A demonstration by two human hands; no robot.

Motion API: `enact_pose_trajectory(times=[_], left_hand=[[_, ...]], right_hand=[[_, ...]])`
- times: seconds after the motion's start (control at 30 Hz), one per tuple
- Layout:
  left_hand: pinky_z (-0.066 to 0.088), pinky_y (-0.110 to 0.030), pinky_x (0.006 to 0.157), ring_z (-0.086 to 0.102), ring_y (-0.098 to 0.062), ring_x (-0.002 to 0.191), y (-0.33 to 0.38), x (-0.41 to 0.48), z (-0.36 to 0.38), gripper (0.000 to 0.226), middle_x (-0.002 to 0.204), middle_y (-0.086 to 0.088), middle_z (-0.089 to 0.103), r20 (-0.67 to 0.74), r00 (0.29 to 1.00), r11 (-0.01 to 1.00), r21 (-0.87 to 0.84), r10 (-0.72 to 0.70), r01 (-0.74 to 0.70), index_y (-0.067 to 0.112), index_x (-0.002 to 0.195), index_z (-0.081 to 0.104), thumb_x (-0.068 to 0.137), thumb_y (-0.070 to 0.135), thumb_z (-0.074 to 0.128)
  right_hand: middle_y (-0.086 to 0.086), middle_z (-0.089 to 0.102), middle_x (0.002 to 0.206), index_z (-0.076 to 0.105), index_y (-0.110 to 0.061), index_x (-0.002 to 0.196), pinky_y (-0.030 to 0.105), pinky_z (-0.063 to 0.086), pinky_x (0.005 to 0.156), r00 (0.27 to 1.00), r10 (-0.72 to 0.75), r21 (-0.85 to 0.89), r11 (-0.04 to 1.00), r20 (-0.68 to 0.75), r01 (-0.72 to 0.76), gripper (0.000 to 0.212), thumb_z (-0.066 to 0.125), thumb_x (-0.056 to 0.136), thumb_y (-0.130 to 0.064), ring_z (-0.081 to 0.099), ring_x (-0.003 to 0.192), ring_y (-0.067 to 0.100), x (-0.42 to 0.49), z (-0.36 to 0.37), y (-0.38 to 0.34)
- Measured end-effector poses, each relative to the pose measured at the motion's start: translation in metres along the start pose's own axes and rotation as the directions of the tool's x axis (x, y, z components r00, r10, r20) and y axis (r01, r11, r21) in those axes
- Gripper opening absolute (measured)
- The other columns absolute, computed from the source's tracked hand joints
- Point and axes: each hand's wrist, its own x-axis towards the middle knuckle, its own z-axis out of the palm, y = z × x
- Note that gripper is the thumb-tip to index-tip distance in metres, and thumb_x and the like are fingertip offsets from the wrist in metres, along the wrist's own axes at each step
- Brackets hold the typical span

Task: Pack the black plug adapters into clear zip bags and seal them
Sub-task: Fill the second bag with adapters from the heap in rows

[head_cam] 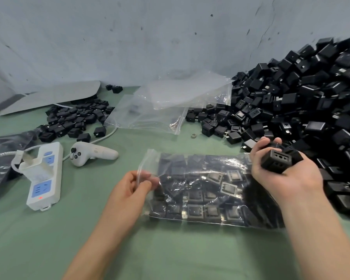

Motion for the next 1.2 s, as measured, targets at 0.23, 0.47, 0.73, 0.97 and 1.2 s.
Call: enact_pose_trajectory(times=[0.23, 0.47, 0.73, 0.97, 1.2], left_hand=[[0.038, -0.019, 0.072, 0.056, 0.021, 0.081, 0.004, -0.003, 0.009, 0.029, 0.091, 0.041, 0.064, 0.071, 0.997, 0.992, 0.12, 0.018, -0.026, 0.015, 0.111, 0.067, 0.094, 0.035, 0.055], [0.048, -0.013, 0.069, 0.064, 0.002, 0.081, 0.034, -0.004, 0.016, 0.007, 0.094, 0.017, 0.067, -0.248, 0.9, 0.933, 0.106, 0.359, -0.343, 0.036, 0.105, 0.059, 0.1, 0.034, 0.054], [0.052, -0.024, 0.067, 0.064, -0.007, 0.069, 0.047, -0.031, 0.079, 0.017, 0.081, 0.009, 0.068, 0.138, 0.972, 0.977, -0.13, 0.188, -0.171, 0.03, 0.091, 0.063, 0.088, 0.047, 0.068], [0.047, -0.011, 0.074, 0.061, 0.003, 0.081, 0.04, -0.036, 0.076, 0.042, 0.095, 0.026, 0.065, 0.241, 0.936, 0.966, -0.019, 0.256, -0.259, 0.04, 0.106, 0.061, 0.071, 0.063, 0.068], [0.058, -0.029, 0.071, 0.073, -0.015, 0.085, 0.047, -0.015, 0.024, 0.031, 0.1, 0.006, 0.074, -0.001, 0.978, 0.919, -0.344, 0.207, -0.195, 0.034, 0.104, 0.067, 0.077, 0.025, 0.079]], right_hand=[[-0.007, 0.061, 0.12, 0.063, -0.014, 0.091, 0.017, 0.051, 0.058, 1.0, -0.008, -0.007, 1.0, 0.005, 0.008, 0.023, 0.042, 0.097, -0.022, 0.066, 0.078, 0.017, -0.001, 0.0, 0.003], [0.008, 0.065, 0.097, 0.062, -0.017, 0.096, 0.019, 0.047, 0.043, 0.996, 0.071, -0.084, 0.994, 0.053, -0.066, 0.017, 0.048, 0.095, -0.026, 0.062, 0.071, 0.018, -0.007, 0.006, 0.043], [0.009, 0.064, 0.07, 0.06, -0.02, 0.089, 0.023, 0.047, 0.045, 0.995, -0.006, -0.315, 0.948, 0.096, 0.036, 0.016, 0.047, 0.09, -0.028, 0.054, 0.05, 0.02, -0.01, 0.005, 0.09], [0.006, 0.065, 0.071, 0.061, -0.022, 0.09, 0.025, 0.046, 0.055, 0.995, -0.051, -0.363, 0.929, 0.081, 0.077, 0.016, 0.046, 0.091, -0.029, 0.057, 0.054, 0.019, -0.007, 0.002, 0.085], [0.009, 0.064, 0.091, 0.064, -0.018, 0.089, 0.023, 0.049, 0.054, 0.998, -0.029, -0.21, 0.977, 0.049, 0.038, 0.02, 0.046, 0.092, -0.026, 0.059, 0.063, 0.021, 0.001, 0.005, 0.07]])
